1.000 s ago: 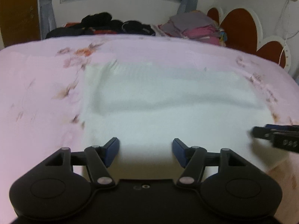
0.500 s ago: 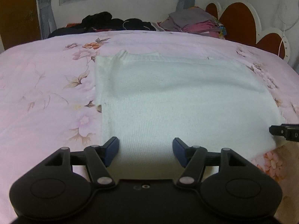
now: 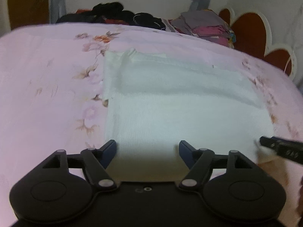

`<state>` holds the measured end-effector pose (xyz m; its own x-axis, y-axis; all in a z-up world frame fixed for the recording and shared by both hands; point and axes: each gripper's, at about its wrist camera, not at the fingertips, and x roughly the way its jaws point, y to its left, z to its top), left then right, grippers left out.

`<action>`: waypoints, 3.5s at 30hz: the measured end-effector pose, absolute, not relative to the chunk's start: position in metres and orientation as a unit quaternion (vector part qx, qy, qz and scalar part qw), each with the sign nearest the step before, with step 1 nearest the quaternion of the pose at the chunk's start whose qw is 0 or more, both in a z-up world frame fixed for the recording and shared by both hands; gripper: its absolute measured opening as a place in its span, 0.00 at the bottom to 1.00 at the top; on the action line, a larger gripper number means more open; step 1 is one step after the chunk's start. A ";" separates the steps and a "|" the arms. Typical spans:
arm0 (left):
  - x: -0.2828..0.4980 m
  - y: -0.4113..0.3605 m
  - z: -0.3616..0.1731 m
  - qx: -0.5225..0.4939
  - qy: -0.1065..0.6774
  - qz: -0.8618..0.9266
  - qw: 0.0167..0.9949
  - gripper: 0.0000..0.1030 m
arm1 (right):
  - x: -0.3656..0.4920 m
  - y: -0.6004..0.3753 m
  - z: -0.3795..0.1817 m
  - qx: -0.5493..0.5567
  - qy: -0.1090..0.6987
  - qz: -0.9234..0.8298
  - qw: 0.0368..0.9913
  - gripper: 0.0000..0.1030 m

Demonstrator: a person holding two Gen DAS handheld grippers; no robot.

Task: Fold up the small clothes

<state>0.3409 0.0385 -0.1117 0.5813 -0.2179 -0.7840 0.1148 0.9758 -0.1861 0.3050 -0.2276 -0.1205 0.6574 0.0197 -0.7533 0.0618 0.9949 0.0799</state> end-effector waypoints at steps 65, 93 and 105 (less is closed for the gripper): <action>0.366 -0.070 -0.079 -0.176 0.263 -0.147 0.937 0.06 | 0.391 -0.266 -0.116 0.092 0.366 0.088 0.922 0.43; 0.301 -0.104 -0.097 -0.066 0.351 -0.244 0.902 0.51 | 0.378 -0.344 -0.127 0.215 0.399 0.083 0.888 0.43; 0.360 -0.084 -0.084 -0.067 0.337 -0.115 0.932 0.51 | 0.387 -0.338 -0.126 0.192 0.401 0.076 0.892 0.11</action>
